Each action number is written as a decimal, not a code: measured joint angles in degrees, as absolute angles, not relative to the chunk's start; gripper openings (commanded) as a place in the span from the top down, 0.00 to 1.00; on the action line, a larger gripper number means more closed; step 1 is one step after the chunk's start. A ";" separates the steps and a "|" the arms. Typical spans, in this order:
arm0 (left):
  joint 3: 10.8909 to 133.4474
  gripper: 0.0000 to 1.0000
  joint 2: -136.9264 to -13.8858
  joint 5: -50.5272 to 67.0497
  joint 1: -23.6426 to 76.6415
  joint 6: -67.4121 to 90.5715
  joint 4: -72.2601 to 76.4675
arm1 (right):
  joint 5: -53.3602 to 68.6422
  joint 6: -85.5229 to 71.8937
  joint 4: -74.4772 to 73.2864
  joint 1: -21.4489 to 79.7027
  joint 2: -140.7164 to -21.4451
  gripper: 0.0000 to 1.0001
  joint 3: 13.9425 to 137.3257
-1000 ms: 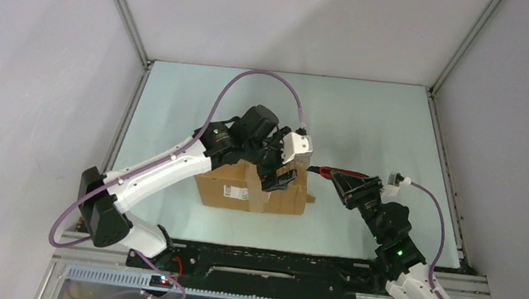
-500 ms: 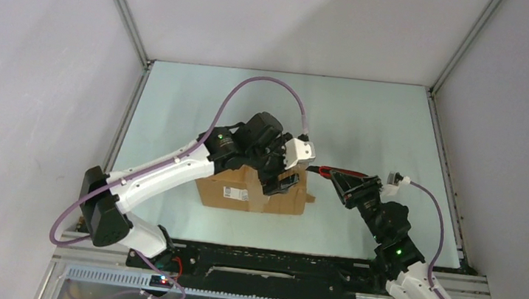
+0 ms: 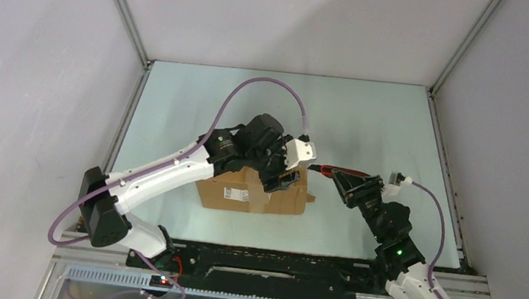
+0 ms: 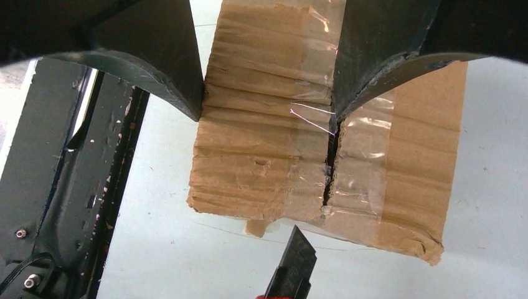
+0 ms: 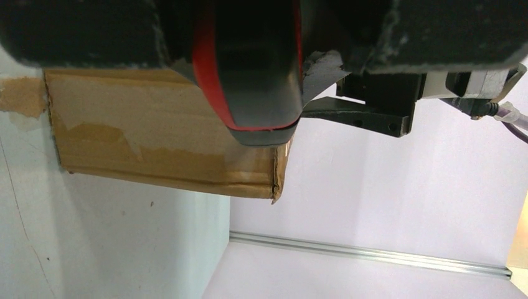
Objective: Unpack the express box
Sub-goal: Cut the express box at the center of the board.
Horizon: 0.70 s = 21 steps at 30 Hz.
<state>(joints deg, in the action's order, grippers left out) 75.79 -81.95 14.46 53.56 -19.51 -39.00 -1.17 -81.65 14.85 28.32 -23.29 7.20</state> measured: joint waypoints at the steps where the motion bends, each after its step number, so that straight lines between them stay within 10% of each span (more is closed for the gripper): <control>1: 75.57 0.58 -81.78 14.48 53.58 -19.51 -38.81 | -1.06 -81.65 14.57 27.97 -22.83 1.00 7.20; 21: 71.11 0.63 -77.84 13.63 54.26 -19.44 -34.44 | -0.99 -83.37 19.22 25.85 -27.79 1.00 7.25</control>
